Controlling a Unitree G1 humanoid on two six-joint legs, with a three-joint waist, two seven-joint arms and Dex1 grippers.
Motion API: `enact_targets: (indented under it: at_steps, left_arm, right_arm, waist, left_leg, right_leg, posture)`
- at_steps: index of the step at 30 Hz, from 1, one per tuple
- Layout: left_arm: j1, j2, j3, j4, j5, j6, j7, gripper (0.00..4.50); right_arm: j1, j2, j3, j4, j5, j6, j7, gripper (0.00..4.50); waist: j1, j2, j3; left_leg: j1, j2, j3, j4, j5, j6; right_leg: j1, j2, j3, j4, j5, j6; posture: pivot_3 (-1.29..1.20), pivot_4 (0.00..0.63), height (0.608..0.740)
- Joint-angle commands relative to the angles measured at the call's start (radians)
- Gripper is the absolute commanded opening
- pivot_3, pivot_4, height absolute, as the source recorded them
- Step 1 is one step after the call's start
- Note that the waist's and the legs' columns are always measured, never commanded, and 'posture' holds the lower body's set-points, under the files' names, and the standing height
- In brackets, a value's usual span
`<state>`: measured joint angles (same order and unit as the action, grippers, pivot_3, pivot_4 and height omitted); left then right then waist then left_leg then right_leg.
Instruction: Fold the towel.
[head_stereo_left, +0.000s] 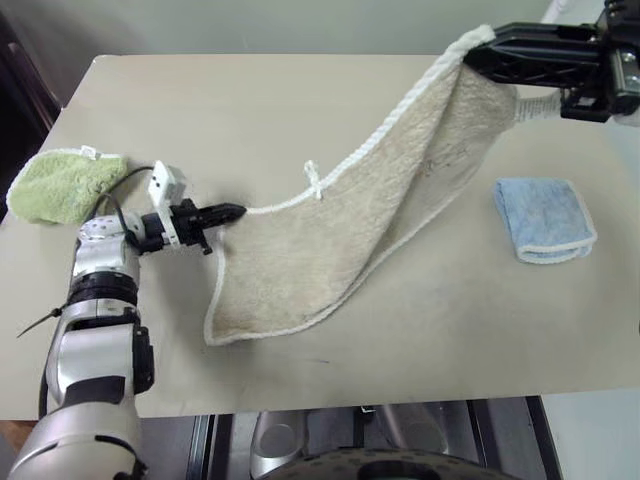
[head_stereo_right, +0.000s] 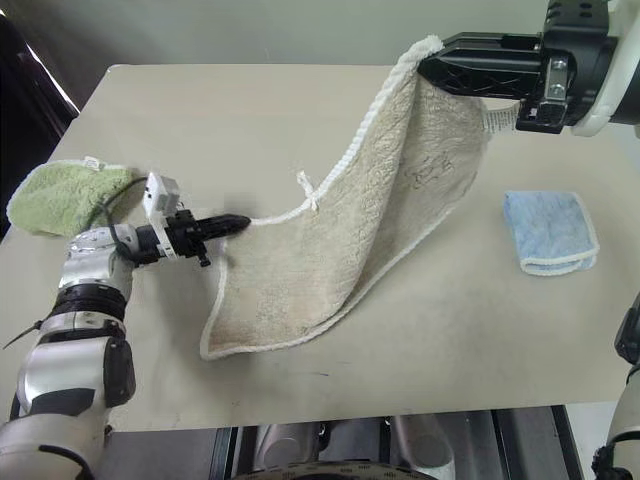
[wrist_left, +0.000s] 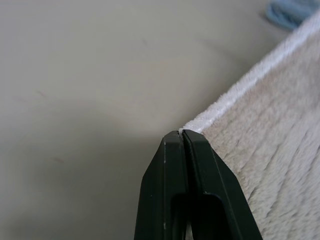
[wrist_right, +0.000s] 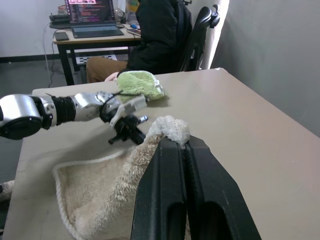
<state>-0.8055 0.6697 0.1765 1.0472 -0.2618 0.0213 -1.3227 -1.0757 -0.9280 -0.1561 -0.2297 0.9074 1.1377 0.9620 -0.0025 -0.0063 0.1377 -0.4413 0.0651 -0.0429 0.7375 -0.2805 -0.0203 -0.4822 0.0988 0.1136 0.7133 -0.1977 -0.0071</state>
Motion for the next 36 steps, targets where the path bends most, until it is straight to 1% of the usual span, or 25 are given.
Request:
enact_targets:
  at_steps: [1, 4, 7, 9, 11, 13, 15, 17, 20, 22, 25, 28, 29, 32, 34, 36]
  left_arm:
    - [-0.08, 0.02, 0.096, 0.021, -0.064, -0.01, 0.08, 0.07]
    - [-0.119, 0.022, 0.115, 0.04, -0.057, -0.043, 0.117, 0.07]
    - [-0.174, 0.022, 0.139, 0.072, -0.055, -0.082, 0.179, 0.07]
    - [-0.201, 0.024, 0.14, 0.091, -0.047, -0.105, 0.2, 0.07]
    - [-0.23, 0.025, 0.13, 0.111, -0.025, -0.143, 0.219, 0.07]
    - [-0.275, 0.024, 0.126, 0.14, -0.002, -0.197, 0.278, 0.07]
    - [-0.341, 0.024, 0.125, 0.179, 0.025, -0.244, 0.377, 0.07]
    - [-0.391, 0.025, 0.117, 0.208, 0.052, -0.269, 0.429, 0.07]
    - [-0.458, 0.029, 0.104, 0.238, 0.091, -0.289, 0.482, 0.07]
    - [-0.512, 0.041, 0.1, 0.256, 0.115, -0.292, 0.527, 0.07]
    - [-0.551, 0.056, 0.095, 0.271, 0.143, -0.29, 0.565, 0.07]
    - [-0.575, 0.082, 0.083, 0.279, 0.175, -0.288, 0.56, 0.07]
    - [-0.578, 0.09, 0.083, 0.279, 0.178, -0.281, 0.548, 0.07]
    - [-0.552, 0.114, 0.084, 0.268, 0.17, -0.268, 0.388, 0.07]
    - [-0.508, 0.15, 0.087, 0.256, 0.156, -0.253, 0.249, 0.07]
    - [-0.466, 0.186, 0.09, 0.248, 0.15, -0.237, 0.161, 0.07]
  right_arm:
    - [0.013, -0.033, -0.048, -0.006, -0.013, -0.039, -0.013, 0.0]
    - [0.037, -0.043, -0.055, 0.01, -0.035, -0.065, -0.021, 0.0]
    - [0.055, -0.045, -0.052, 0.078, -0.088, -0.109, -0.034, 0.0]
    - [0.047, -0.037, -0.055, 0.143, -0.118, -0.131, -0.055, 0.0]
    - [0.033, -0.027, -0.041, 0.246, -0.189, -0.192, -0.085, 0.0]
    - [0.023, -0.012, -0.017, 0.341, -0.262, -0.272, -0.105, 0.0]
    - [-0.013, 0.026, 0.01, 0.476, -0.341, -0.358, -0.132, 0.0]
    - [-0.045, 0.059, 0.041, 0.579, -0.412, -0.439, -0.144, 0.0]
    - [-0.089, 0.113, 0.086, 0.708, -0.505, -0.558, -0.157, 0.0]
    - [-0.13, 0.162, 0.101, 0.826, -0.567, -0.674, -0.183, 0.0]
    - [-0.176, 0.207, 0.095, 0.949, -0.617, -0.797, -0.201, 0.0]
    - [-0.201, 0.243, 0.077, 1.032, -0.652, -0.934, -0.226, 0.0]
    - [-0.198, 0.251, 0.068, 1.04, -0.652, -0.959, -0.227, 0.0]
    - [-0.131, 0.247, 0.031, 0.937, -0.598, -0.894, -0.177, 0.0]
    - [0.005, 0.222, -0.003, 0.728, -0.524, -0.804, -0.119, 0.0]
    - [0.15, 0.202, -0.035, 0.518, -0.456, -0.731, -0.085, 0.0]
  waist:
    - [0.001, 0.0, 0.0]
    - [0.0, 0.0, 0.0]
    - [0.0, 0.0, 0.0]
    - [-0.001, 0.0, 0.0]
    - [0.0, 0.0, 0.0]
    - [-0.001, 0.0, 0.0]
    - [-0.003, 0.0, 0.0]
    - [-0.006, 0.0, 0.0]
    - [-0.013, 0.0, 0.0]
    - [-0.018, 0.001, 0.0]
    - [-0.023, 0.001, 0.001]
    - [-0.026, 0.002, 0.001]
    - [-0.029, 0.002, 0.001]
    - [-0.031, 0.001, 0.001]
    - [-0.031, 0.001, 0.001]
    - [-0.033, 0.001, 0.001]
  left_leg:
    - [0.0, 0.0, 0.0, 0.0, 0.0, 0.0]
    - [-0.001, 0.0, 0.0, 0.001, 0.0, 0.0]
    - [-0.001, -0.001, 0.0, 0.001, 0.0, 0.0]
    - [-0.001, 0.0, 0.0, 0.001, 0.0, 0.0]
    - [-0.001, -0.001, 0.0, 0.001, 0.0, 0.0]
    - [-0.001, -0.001, 0.0, 0.002, 0.0, 0.0]
    - [-0.002, 0.0, 0.0, 0.003, 0.001, 0.0]
    - [-0.004, -0.001, 0.0, 0.004, 0.001, 0.001]
    - [-0.008, -0.001, -0.001, 0.004, 0.002, 0.003]
    - [-0.013, -0.001, 0.001, 0.004, 0.004, 0.006]
    - [-0.018, -0.001, 0.0, 0.005, 0.008, 0.01]
    - [-0.024, -0.001, 0.0, 0.003, 0.009, 0.011]
    - [-0.026, 0.0, -0.002, 0.003, 0.009, 0.011]
    - [-0.034, 0.0, -0.002, 0.004, 0.01, 0.01]
    - [-0.04, 0.0, -0.004, 0.006, 0.01, 0.009]
    - [-0.047, -0.001, -0.004, 0.011, 0.01, 0.008]
  right_leg:
    - [0.0, 0.0, 0.0, 0.0, 0.0, 0.0]
    - [0.0, 0.0, 0.0, 0.0, 0.0, 0.0]
    - [0.0, 0.0, 0.0, 0.0, 0.0, 0.001]
    - [0.0, 0.0, 0.0, 0.0, 0.0, 0.001]
    - [0.0, 0.0, 0.0, 0.0, 0.001, 0.002]
    - [0.0, -0.001, 0.0, 0.0, 0.001, 0.002]
    - [-0.002, -0.001, 0.0, 0.001, 0.003, 0.001]
    - [-0.004, -0.001, 0.0, 0.001, 0.008, -0.005]
    - [-0.008, -0.001, 0.0, 0.001, 0.01, -0.006]
    - [-0.014, -0.001, 0.001, 0.002, 0.011, -0.006]
    - [-0.019, -0.002, 0.001, 0.003, 0.014, -0.009]
    - [-0.026, -0.003, 0.001, 0.005, 0.015, -0.011]
    - [-0.028, -0.004, 0.001, 0.005, 0.015, -0.011]
    - [-0.037, -0.004, 0.001, 0.007, 0.015, -0.012]
    - [-0.042, -0.004, 0.0, 0.01, 0.015, -0.012]
    - [-0.048, -0.005, -0.001, 0.014, 0.012, -0.012]
  posture:
    - [0.0, 0.15, 0.703]
    - [0.0, 0.15, 0.703]
    - [0.0, 0.15, 0.703]
    - [0.0, 0.15, 0.703]
    - [0.0, 0.15, 0.703]
    - [0.0, 0.15, 0.703]
    - [0.0, 0.15, 0.703]
    - [0.0, 0.15, 0.703]
    - [0.0, 0.15, 0.703]
    - [0.0, 0.15, 0.703]
    - [0.0, 0.15, 0.703]
    - [0.0, 0.15, 0.703]
    - [0.0, 0.15, 0.703]
    - [0.0, 0.15, 0.703]
    - [0.0, 0.15, 0.703]
    - [0.0, 0.15, 0.703]
